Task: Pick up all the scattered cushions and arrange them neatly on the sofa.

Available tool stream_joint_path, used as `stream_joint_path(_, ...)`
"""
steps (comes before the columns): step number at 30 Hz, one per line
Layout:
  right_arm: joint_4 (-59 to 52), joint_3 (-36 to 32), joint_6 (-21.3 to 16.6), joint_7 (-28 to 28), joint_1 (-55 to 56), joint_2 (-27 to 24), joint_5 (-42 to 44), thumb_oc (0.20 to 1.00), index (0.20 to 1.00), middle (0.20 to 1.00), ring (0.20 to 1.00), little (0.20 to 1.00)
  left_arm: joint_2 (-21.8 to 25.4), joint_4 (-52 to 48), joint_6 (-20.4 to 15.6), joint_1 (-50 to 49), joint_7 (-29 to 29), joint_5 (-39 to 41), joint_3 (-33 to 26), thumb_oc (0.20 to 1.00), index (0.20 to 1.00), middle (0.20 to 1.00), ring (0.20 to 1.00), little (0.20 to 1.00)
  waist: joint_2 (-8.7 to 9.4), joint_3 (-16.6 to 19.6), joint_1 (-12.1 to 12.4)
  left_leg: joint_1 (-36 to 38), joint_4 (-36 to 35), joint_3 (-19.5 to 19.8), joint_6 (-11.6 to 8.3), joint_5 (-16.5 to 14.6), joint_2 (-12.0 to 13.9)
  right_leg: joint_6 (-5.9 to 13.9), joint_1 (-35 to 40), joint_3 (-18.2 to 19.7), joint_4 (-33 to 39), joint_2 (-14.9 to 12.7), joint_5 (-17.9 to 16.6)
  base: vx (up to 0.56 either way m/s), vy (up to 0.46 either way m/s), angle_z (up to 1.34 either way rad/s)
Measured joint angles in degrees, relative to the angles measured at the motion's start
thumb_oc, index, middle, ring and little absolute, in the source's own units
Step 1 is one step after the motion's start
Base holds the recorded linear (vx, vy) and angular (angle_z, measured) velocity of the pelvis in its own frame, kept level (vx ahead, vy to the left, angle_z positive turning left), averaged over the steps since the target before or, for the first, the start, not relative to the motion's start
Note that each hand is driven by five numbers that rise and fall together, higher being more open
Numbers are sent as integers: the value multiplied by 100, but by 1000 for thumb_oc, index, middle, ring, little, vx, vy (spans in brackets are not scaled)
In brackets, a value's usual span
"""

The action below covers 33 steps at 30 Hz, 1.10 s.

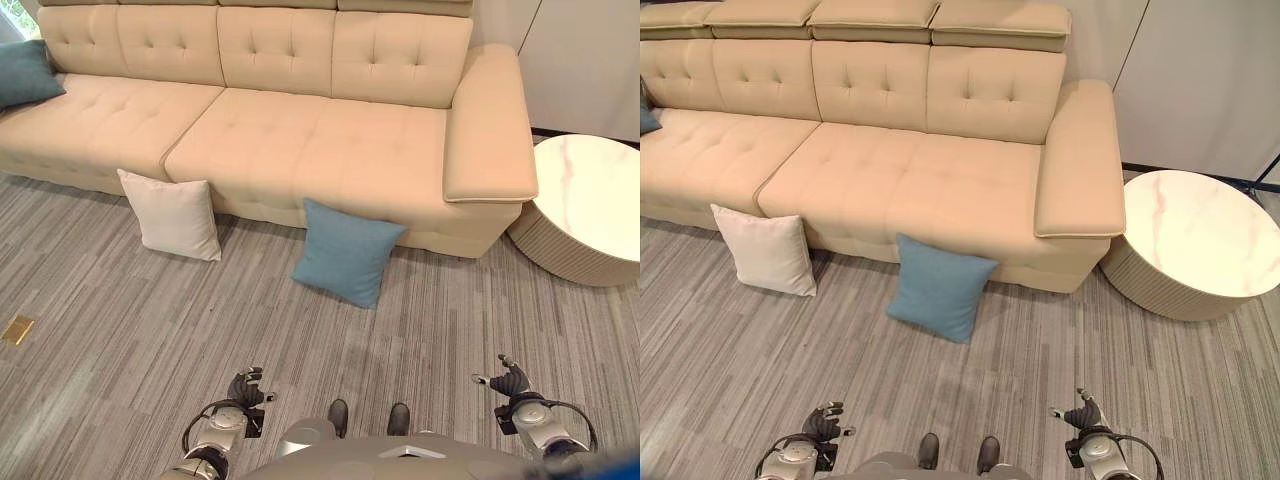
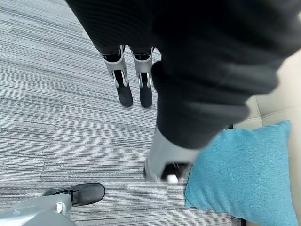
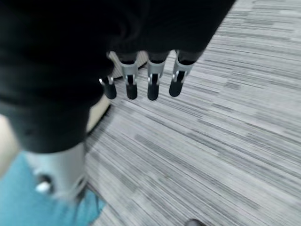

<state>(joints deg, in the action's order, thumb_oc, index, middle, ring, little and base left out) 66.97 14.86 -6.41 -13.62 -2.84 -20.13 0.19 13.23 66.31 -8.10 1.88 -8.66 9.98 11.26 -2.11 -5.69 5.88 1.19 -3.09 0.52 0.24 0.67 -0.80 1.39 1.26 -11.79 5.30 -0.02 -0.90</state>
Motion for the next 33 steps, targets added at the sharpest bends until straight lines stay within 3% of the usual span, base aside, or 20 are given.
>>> stream_joint_path(11, 383, 2, 124, 16, 284, 240, -165, 1000, 1000, 1000, 1000, 1000, -94, 308, 59, -168, 133, -278, 6, 1000, 1000, 1000, 1000, 1000, 73, -19, -189, 177, -125, -222, -14, -10, -6, 32, -9, 225, 16, -8, -22, -1, 7, -11)
stream_joint_path(20, 372, -4, 128, 18, 254, 239, -164, 1000, 1000, 1000, 1000, 1000, -97, 303, 119, -153, 133, -486, 77, 1000, 1000, 1000, 1000, 1000, 2, 27, -179, 220, -125, -256, -14, -10, 0, 29, 32, 237, 21, -5, -29, 5, -13, -1)
stream_joint_path(28, 379, 2, 140, 12, 264, 239, -165, 1000, 1000, 1000, 1000, 1000, -112, 303, 124, -177, 128, -495, 102, 1000, 1000, 1000, 1000, 1000, -32, 57, -176, 196, -91, -216, -15, -11, 4, 19, 39, 212, 21, -1, -36, 8, -24, 2)
stream_joint_path(33, 383, 125, 164, -2, 109, 230, -285, 1000, 1000, 1000, 1000, 1000, -118, 327, 124, -245, 124, -492, 114, 1000, 1000, 1000, 1000, 1000, -13, 50, -98, 40, -47, 30, -77, 27, 16, 14, 76, 21, -4, 25, -28, -38, -58, 26)
